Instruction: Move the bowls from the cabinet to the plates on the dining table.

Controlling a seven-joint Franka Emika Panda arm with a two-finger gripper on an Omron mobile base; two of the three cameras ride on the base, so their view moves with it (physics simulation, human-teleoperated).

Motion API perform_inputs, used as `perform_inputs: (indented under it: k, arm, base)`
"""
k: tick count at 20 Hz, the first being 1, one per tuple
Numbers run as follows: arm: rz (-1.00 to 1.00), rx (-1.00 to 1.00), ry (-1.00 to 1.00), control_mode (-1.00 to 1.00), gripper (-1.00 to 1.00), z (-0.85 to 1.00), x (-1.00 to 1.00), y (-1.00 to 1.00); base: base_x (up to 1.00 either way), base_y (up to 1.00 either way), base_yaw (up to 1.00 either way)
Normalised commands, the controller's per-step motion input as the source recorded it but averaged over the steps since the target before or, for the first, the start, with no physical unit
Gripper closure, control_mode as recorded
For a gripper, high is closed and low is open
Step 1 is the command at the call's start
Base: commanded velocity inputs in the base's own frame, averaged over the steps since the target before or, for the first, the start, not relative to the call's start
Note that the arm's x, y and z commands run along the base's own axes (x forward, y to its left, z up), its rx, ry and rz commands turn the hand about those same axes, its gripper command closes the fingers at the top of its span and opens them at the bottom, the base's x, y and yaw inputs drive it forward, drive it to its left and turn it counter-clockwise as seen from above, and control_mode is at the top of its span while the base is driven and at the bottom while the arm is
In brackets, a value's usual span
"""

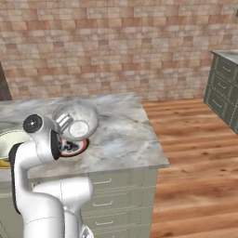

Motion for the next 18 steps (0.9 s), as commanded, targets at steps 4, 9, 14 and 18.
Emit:
perform_inputs:
  k: [4, 9, 14, 18]
  arm:
    - [0.06, -0.08, 0.04, -1.00, 1.00, -0.44, 0.26, 0.16]
    - [0.05, -0.10, 0.07, -1.00, 1.00, -0.41, 0.32, 0.20]
    - [0.04, -0.09, 0.07, -1.00, 1.00, -0.39, 0.37, 0.15]
    - [0.05, -0.10, 0.05, -1.00, 1.00, -0.44, 0.29, 0.15]
  base:
    - [0.00, 0.00, 0.00]
    - [0.00, 0.00, 0.00]
    - [0.00, 0.00, 0.00]
    - [0.00, 0.00, 0.00]
